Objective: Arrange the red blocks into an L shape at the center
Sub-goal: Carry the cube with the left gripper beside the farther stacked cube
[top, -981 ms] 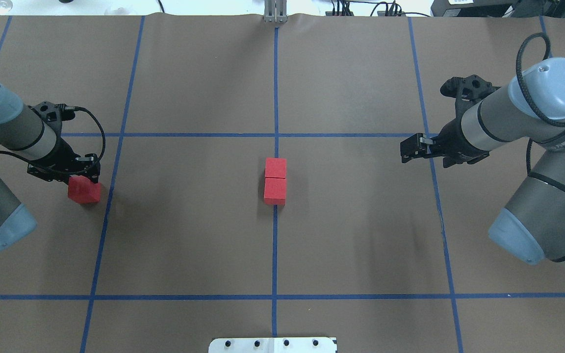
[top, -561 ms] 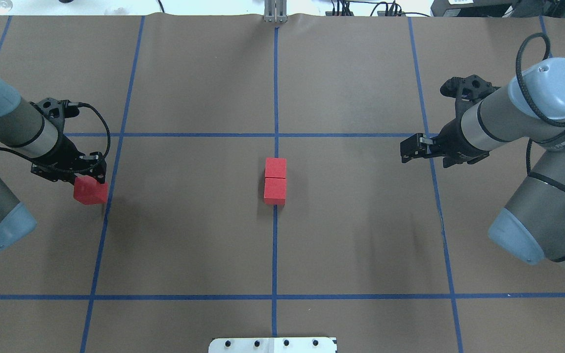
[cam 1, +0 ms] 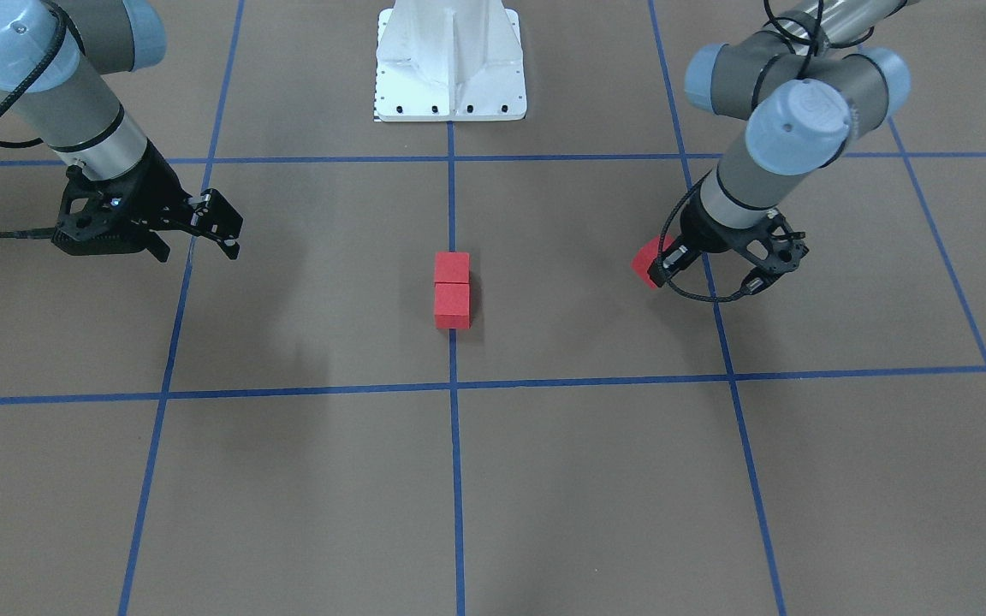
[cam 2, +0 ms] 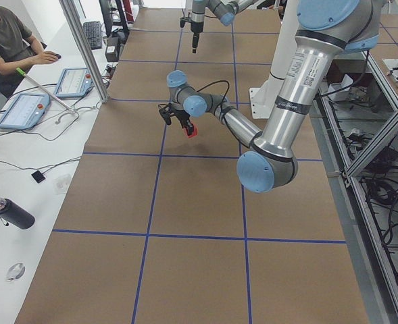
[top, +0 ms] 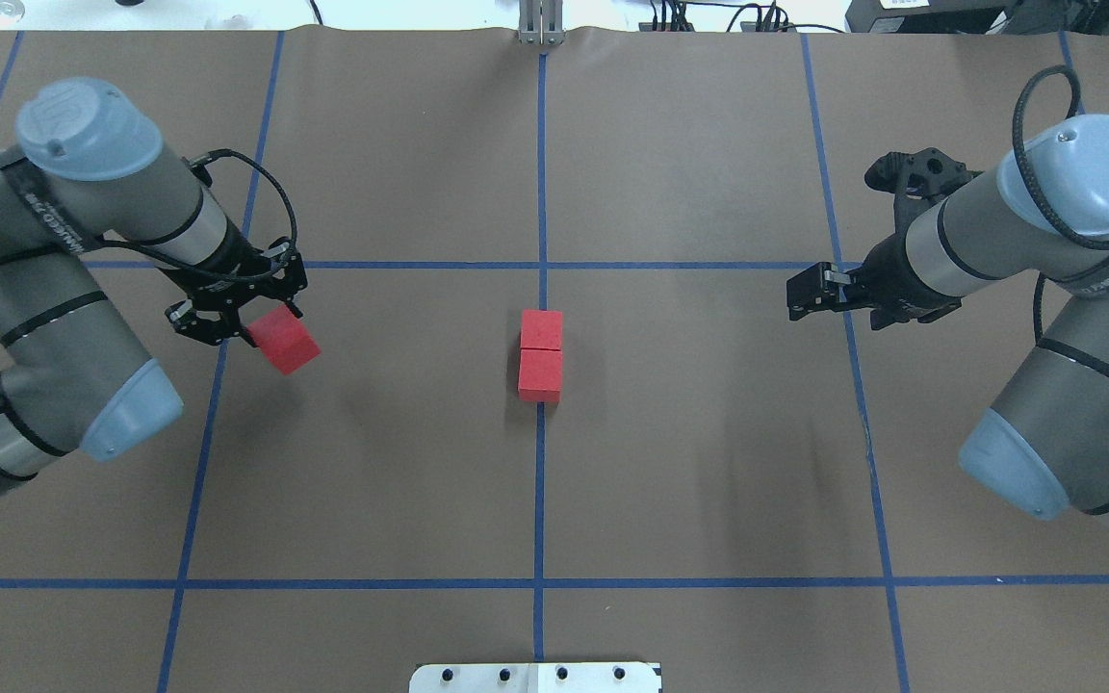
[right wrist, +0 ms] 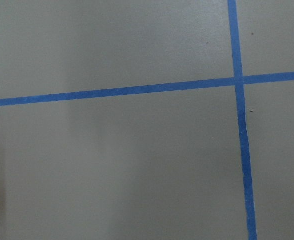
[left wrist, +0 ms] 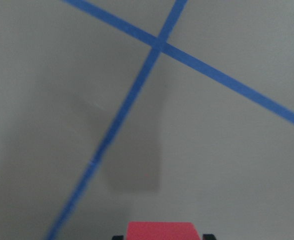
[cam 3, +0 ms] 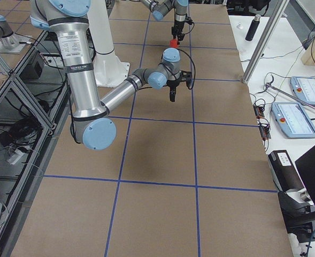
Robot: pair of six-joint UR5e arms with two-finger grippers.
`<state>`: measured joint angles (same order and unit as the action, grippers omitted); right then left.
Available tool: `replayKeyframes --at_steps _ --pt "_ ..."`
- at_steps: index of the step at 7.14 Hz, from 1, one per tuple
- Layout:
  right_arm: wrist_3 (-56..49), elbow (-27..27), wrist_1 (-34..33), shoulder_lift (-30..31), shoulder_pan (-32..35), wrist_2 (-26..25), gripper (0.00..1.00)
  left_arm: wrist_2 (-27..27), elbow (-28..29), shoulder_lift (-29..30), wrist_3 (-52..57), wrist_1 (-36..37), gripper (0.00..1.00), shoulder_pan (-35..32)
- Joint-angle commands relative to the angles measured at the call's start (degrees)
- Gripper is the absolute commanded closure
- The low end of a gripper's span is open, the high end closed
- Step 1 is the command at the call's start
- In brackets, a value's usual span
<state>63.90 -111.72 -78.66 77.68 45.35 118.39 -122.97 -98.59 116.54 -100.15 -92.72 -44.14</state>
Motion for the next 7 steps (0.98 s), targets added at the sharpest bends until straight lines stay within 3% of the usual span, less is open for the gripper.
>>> replayKeyframes --at_steps 1,7 --pt "0.0 0.2 0.0 0.1 0.0 -0.1 0.00 4.3 14.0 15.0 -19.1 0.5 1.00 2.8" --pt "0.0 0.7 -0.1 0.3 0.0 -0.1 0.00 3.4 18.3 19.9 -44.8 -4.6 1.00 6.1"
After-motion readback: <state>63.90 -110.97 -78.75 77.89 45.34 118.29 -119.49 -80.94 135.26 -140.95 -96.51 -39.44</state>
